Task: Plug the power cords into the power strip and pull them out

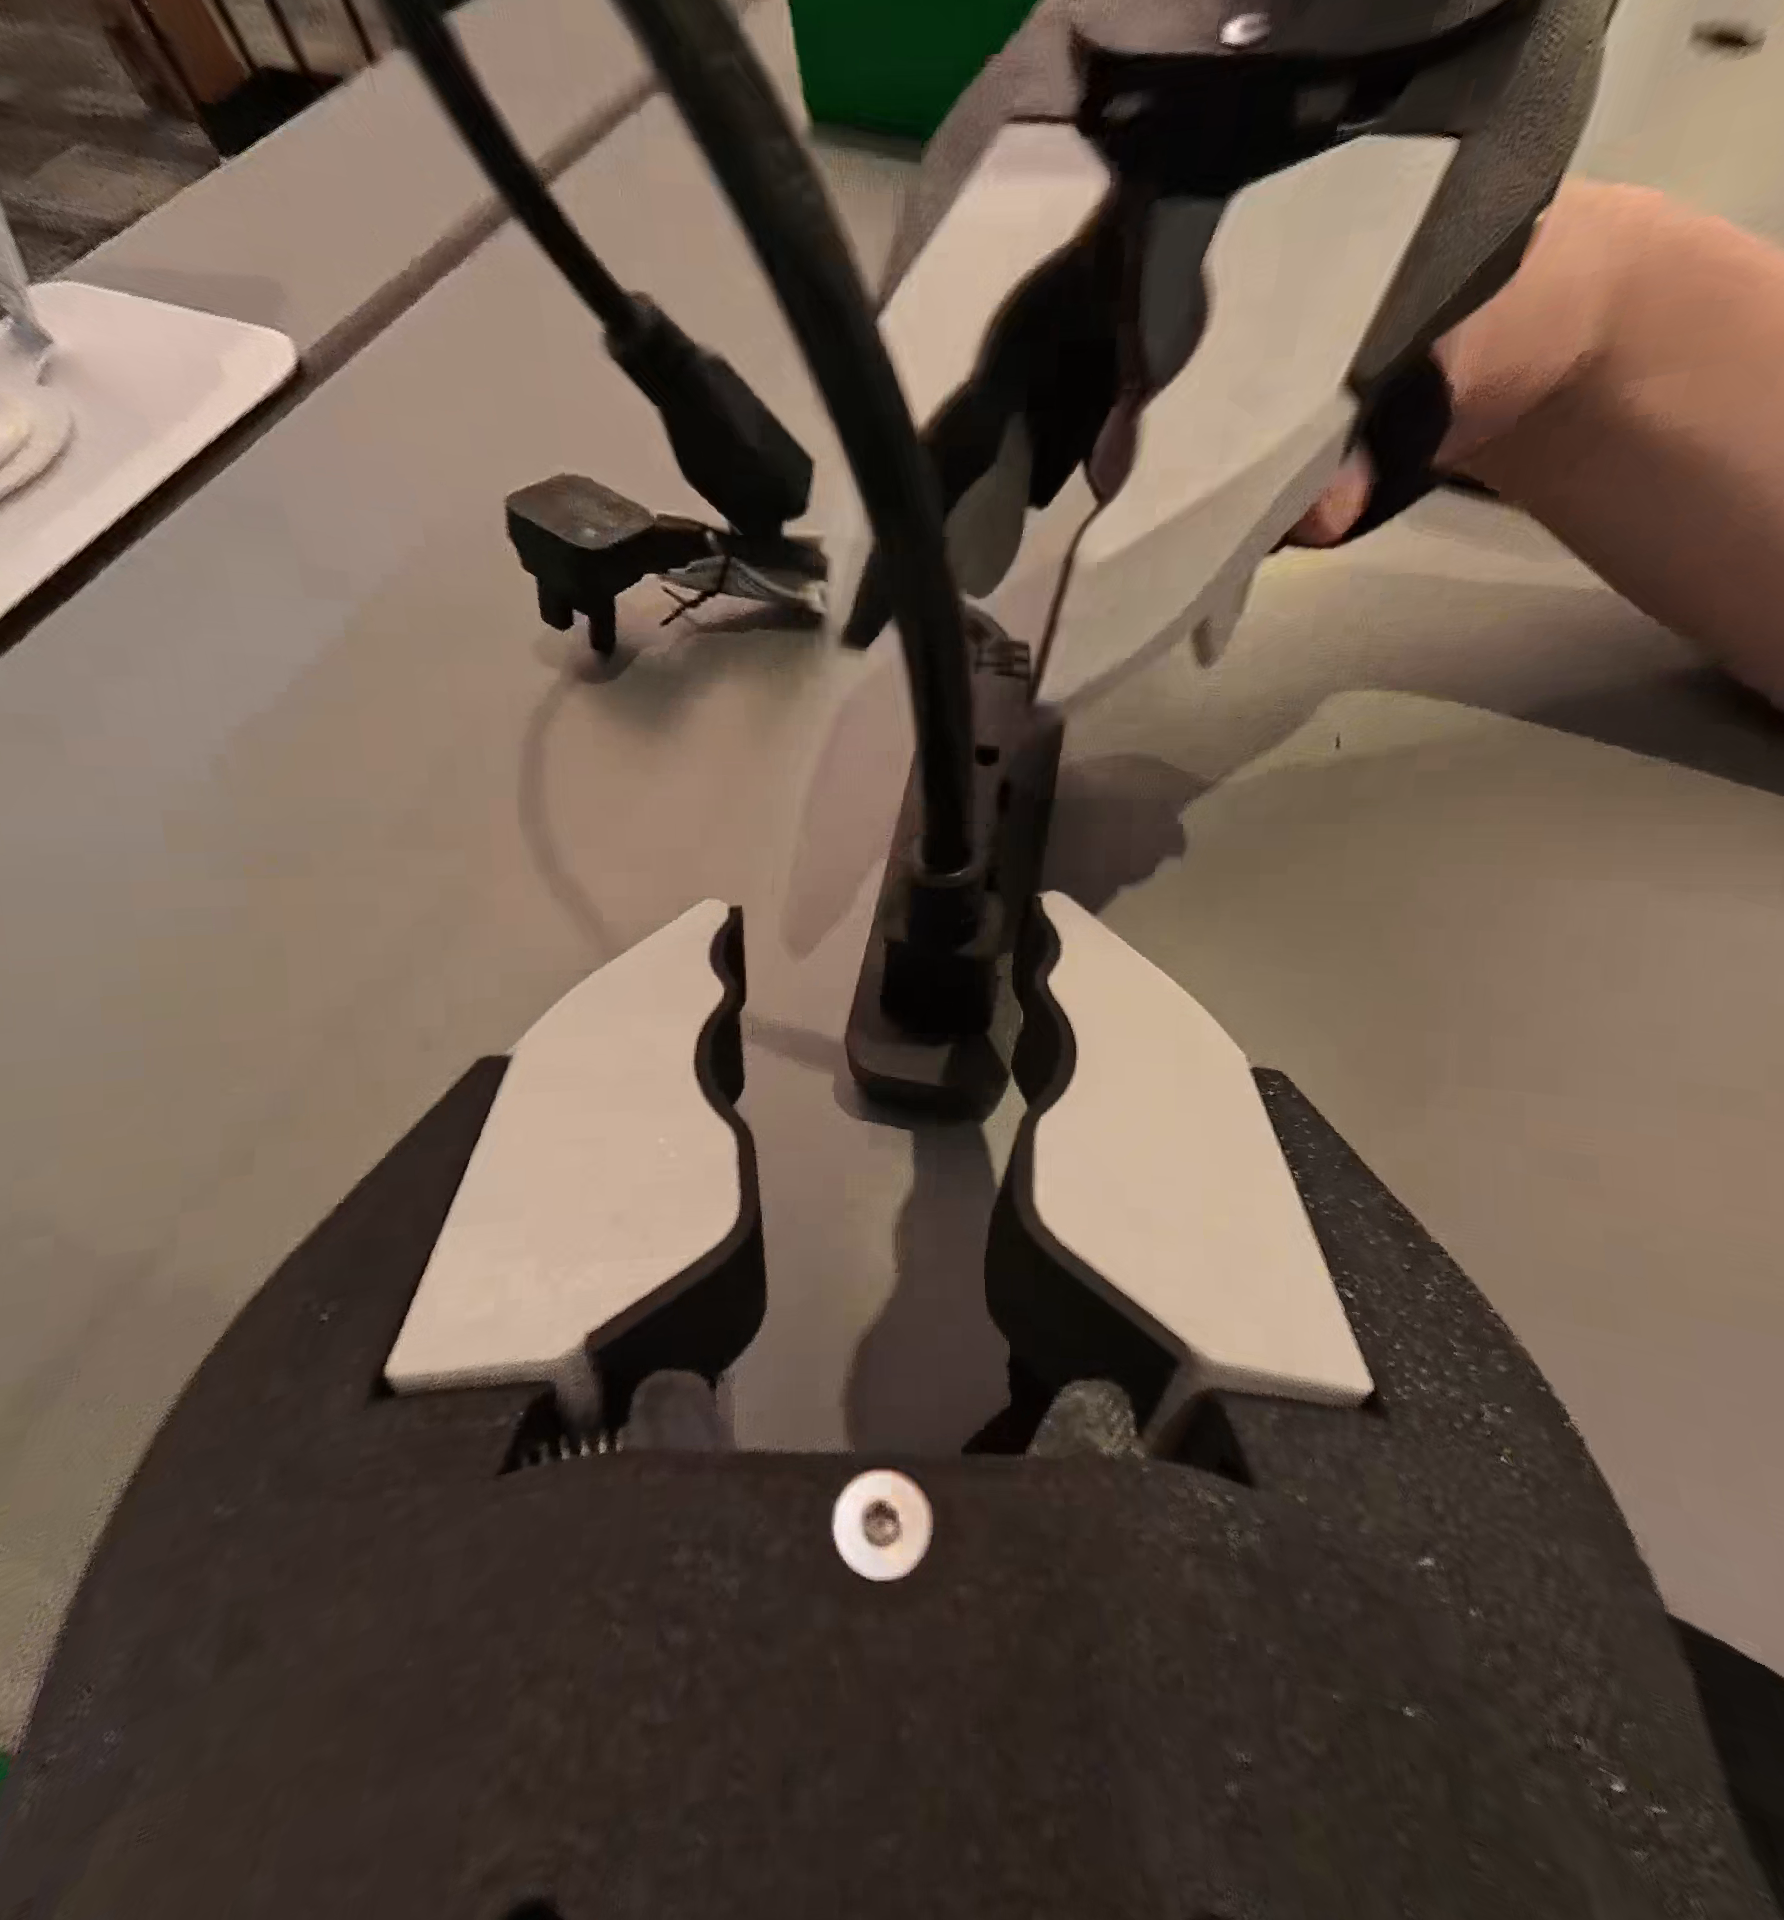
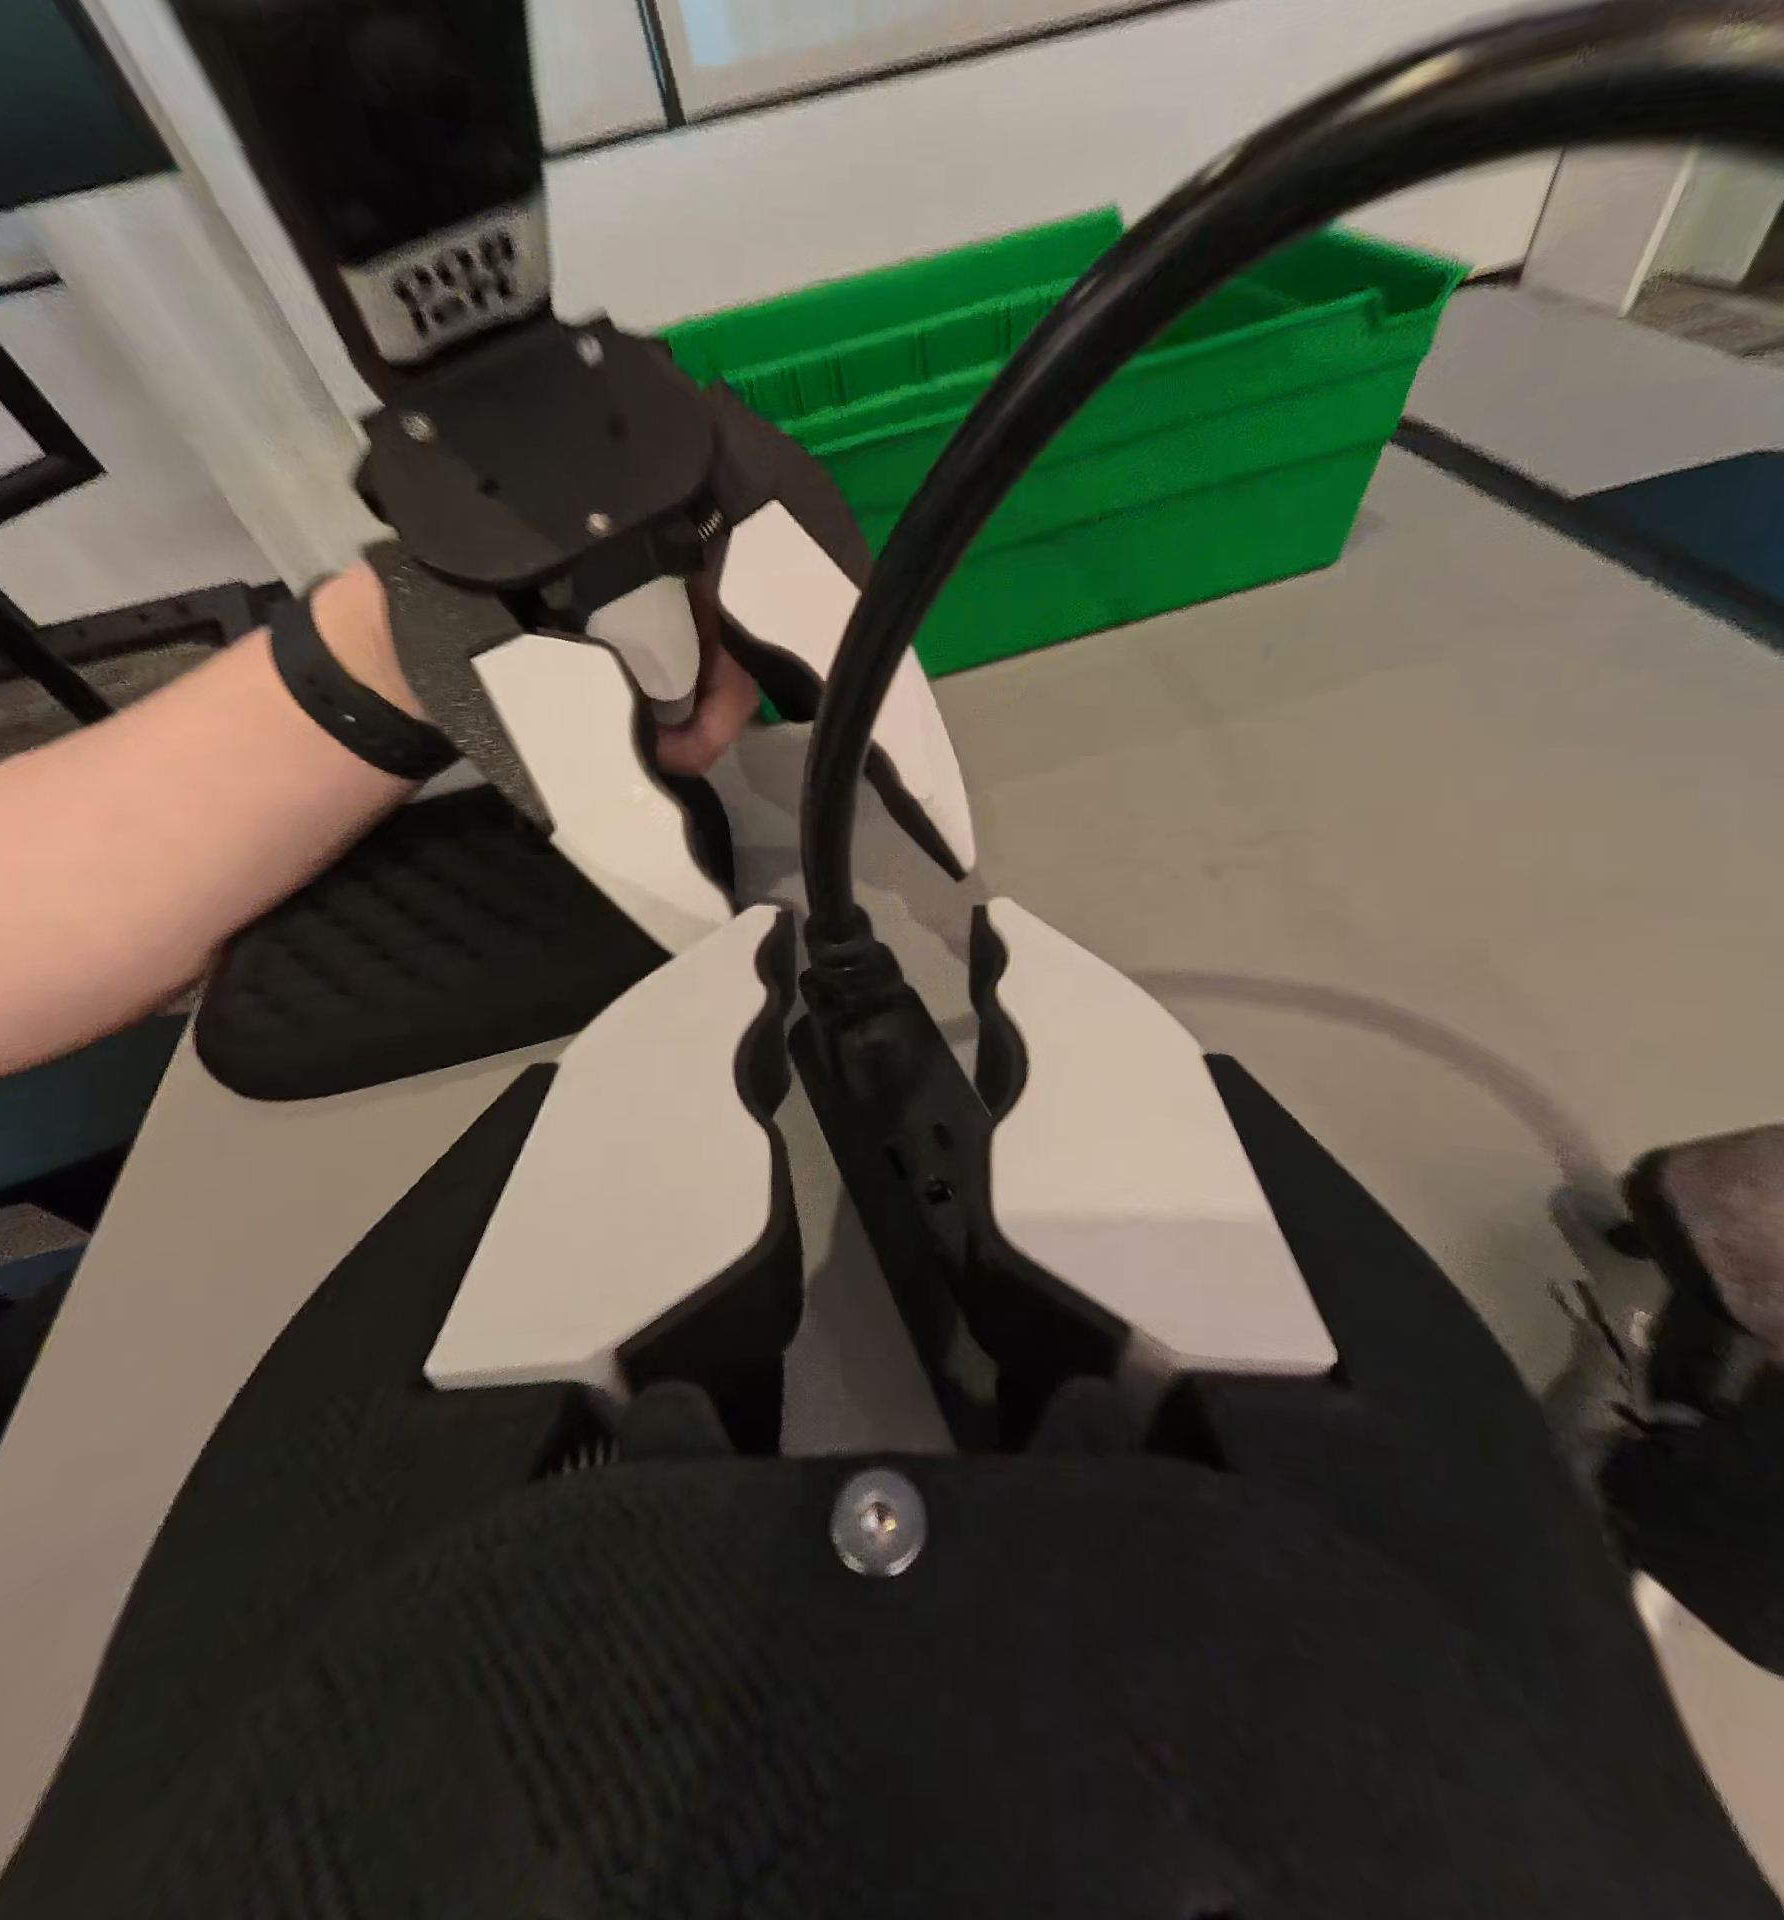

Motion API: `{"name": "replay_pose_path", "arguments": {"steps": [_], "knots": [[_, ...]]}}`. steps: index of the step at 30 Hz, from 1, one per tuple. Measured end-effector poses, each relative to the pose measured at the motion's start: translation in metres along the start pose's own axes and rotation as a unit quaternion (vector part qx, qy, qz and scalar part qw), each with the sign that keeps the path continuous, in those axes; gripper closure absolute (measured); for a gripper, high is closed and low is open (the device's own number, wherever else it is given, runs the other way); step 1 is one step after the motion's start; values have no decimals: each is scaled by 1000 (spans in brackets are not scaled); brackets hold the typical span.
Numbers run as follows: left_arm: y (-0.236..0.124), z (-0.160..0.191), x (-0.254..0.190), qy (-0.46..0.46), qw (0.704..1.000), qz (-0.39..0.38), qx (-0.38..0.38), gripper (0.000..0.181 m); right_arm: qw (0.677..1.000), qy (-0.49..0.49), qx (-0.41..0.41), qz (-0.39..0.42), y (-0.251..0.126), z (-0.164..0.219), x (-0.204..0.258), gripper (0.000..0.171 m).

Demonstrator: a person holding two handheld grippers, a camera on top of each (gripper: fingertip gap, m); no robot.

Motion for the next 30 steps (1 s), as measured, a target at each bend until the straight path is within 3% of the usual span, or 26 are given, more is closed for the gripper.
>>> {"name": "replay_pose_path", "arguments": {"steps": [3, 5, 9, 11, 13, 23, 30], "knots": [[-4, -7, -2, -56, 996, 31, -67, 134, 999, -6, -18, -30, -20, 4, 3, 138], [-1, -9, -5, -83, 990, 61, -91, 138, 999, -27, 35, -30, -20, 23, 2, 138], [19, 4, -5, -59, 997, 49, -26, 141, 991, -102, 86, 15, -11, 48, -6, 146], [26, 5, -7, -40, 998, 48, -6, 156, 991, -103, 84, 16, -10, 45, -8, 153], [29, 3, -8, -34, 998, 51, -10, 156, 989, -90, 112, 24, -10, 47, -12, 170], [30, 5, -4, -61, 996, 65, -8, 154, 957, -206, 196, 52, 5, 49, -1, 169], [34, 7, -5, -51, 997, 58, 11, 156, 953, -196, 231, -6, 10, 46, -5, 167]]}}
Point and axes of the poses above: each gripper's, where its closed fingertips meet, y out along the fingers, z out of its underside, x = y × z across the jaws, the point moved 6 cm from there along -y, back along the fingers, and after that the axes turned 3 degrees about -x, right-handed, at the moved point
